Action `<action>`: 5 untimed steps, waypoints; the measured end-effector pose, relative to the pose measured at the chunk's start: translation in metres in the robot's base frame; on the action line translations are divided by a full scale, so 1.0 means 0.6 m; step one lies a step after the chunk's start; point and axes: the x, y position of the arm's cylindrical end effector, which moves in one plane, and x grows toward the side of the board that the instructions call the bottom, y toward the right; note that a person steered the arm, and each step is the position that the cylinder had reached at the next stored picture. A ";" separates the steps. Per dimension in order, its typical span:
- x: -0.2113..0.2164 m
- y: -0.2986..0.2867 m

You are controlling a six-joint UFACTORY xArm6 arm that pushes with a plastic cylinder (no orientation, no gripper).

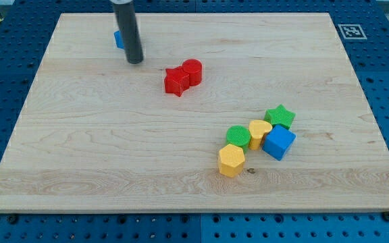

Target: Place the pointer to the bottom right

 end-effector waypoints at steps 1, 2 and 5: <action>-0.031 -0.008; -0.094 -0.069; -0.060 -0.019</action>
